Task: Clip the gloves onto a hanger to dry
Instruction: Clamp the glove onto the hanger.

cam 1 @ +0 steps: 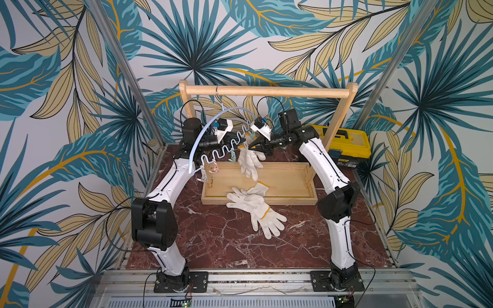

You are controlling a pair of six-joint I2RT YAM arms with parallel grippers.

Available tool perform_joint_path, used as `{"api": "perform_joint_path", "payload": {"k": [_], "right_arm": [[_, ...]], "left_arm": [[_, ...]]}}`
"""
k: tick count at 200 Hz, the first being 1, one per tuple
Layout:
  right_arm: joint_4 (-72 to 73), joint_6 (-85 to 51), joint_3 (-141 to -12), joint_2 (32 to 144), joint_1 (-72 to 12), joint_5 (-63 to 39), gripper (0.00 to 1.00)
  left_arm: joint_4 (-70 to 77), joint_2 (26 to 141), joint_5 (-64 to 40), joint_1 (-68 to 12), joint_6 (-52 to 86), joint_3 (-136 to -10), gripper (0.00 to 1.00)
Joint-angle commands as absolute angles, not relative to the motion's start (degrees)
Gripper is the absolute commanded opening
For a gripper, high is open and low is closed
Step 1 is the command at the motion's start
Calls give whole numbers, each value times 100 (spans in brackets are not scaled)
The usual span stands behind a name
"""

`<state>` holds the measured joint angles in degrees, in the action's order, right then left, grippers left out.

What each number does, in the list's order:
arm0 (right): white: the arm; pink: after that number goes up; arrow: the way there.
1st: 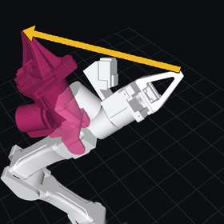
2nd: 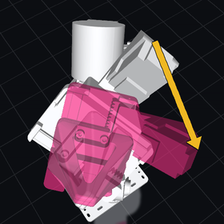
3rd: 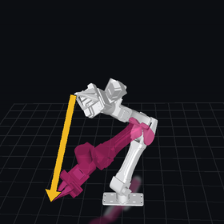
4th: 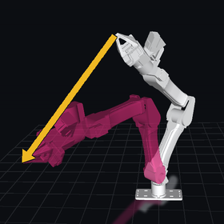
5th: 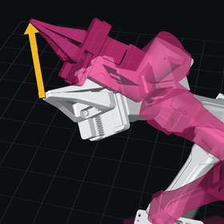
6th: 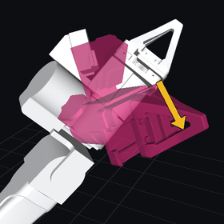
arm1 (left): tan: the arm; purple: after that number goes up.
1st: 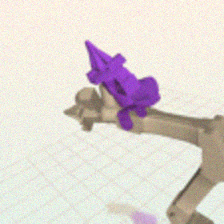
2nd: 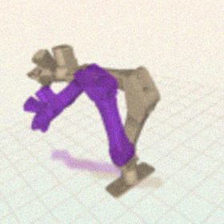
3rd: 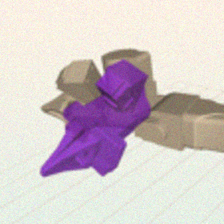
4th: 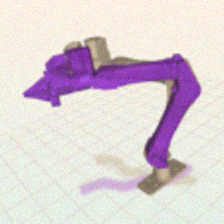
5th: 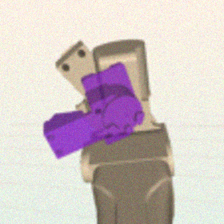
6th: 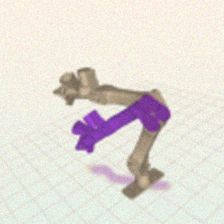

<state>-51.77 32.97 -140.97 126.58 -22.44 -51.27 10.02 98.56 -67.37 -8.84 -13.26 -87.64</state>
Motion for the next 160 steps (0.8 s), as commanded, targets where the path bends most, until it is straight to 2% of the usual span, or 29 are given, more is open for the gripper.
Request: {"api": "perform_joint_path", "payload": {"k": [1,160], "right_arm": [[-5424,3522,-13985,12268,-2241,-5438,0],[-5155,3309,-13896,12157,-2231,-5833,0]], "left_arm": [[932,9714,-6850,-782,-1380,-8666,0],[927,9669,-6943,-782,-1371,-8578,0]]}}
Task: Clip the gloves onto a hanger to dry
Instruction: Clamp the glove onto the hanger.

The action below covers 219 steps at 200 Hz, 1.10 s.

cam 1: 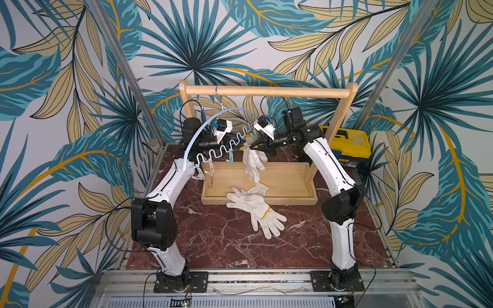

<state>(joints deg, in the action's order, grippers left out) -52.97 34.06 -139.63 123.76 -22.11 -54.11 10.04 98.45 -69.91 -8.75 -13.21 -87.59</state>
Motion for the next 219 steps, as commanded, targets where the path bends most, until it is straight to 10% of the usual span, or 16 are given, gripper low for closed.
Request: {"api": "perform_joint_path", "payload": {"k": [1,47,136,171,219], "right_arm": [[-5148,3298,-13896,12152,-2232,-5834,0],[-5030,3182,-13870,12132,-2241,-5978,0],[-4817,3062,-13636,12095,-2240,-5866,0],[-4273,2736,-13056,11861,-2240,-5248,41],[-3363,2219,-11620,11087,-2241,-3925,57]], "left_arm": [[929,9668,-6943,-782,-1371,-8578,0],[923,9634,-6859,-782,-1371,-8561,0],[923,9485,-6643,-782,-1397,-8439,51],[923,9367,-6144,-791,-1337,-8313,58],[923,9048,-5354,-791,-1286,-7885,64]]}}
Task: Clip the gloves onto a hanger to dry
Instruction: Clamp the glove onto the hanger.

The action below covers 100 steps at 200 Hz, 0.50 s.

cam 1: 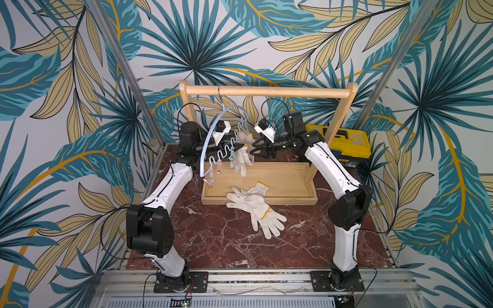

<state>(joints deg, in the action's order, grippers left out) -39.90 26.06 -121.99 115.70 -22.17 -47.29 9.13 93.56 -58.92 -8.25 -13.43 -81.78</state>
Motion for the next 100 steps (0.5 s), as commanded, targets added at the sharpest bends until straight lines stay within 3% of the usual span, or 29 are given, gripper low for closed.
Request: {"api": "perform_joint_path", "payload": {"k": [1,53,100], "right_arm": [[-3352,2204,-11593,11063,-2241,-3901,57],[-2853,1612,-10078,10223,-2314,-2738,65],[-2858,1276,-9031,9707,-2432,-2291,69]], "left_arm": [[923,9046,-5331,-791,-1280,-7876,64],[927,8665,-4258,-817,-1239,-7417,67],[923,8422,-3516,-882,-1230,-7083,68]]}}
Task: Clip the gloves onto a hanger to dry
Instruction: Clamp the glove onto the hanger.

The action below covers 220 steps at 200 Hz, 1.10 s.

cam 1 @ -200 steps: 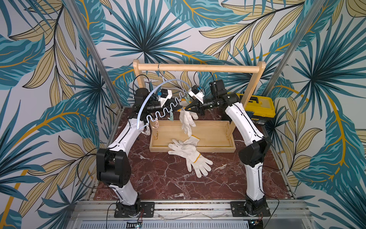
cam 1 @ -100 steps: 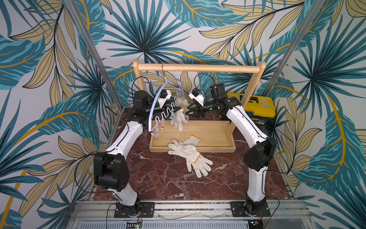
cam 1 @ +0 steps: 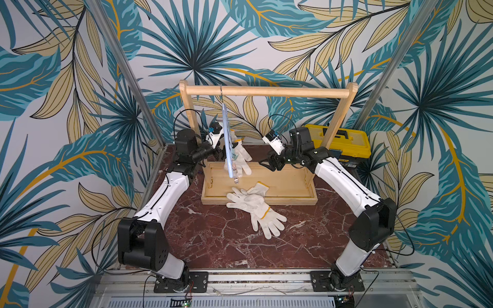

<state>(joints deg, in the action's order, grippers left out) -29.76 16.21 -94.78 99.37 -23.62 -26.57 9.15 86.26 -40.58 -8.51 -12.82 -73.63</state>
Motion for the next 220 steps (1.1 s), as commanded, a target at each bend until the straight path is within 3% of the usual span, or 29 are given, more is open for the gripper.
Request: {"api": "perform_joint_path", "payload": {"k": [1,61,150,220], "right_arm": [[-2857,1271,-9016,9701,-2433,-2292,69],[-2685,693,-8435,9215,-2531,-1878,67],[-3209,470,-9945,8487,-2899,-1323,59],[-2596,328,-7932,7710,-2875,-300,69]], "left_arm": [[923,8412,-3507,-885,-1230,-7079,68],[923,8150,-2755,-1054,-1291,-6715,68],[558,7352,-2053,-1401,-1201,-6126,69],[-358,6196,-1284,-1594,95,-6244,69]]}}
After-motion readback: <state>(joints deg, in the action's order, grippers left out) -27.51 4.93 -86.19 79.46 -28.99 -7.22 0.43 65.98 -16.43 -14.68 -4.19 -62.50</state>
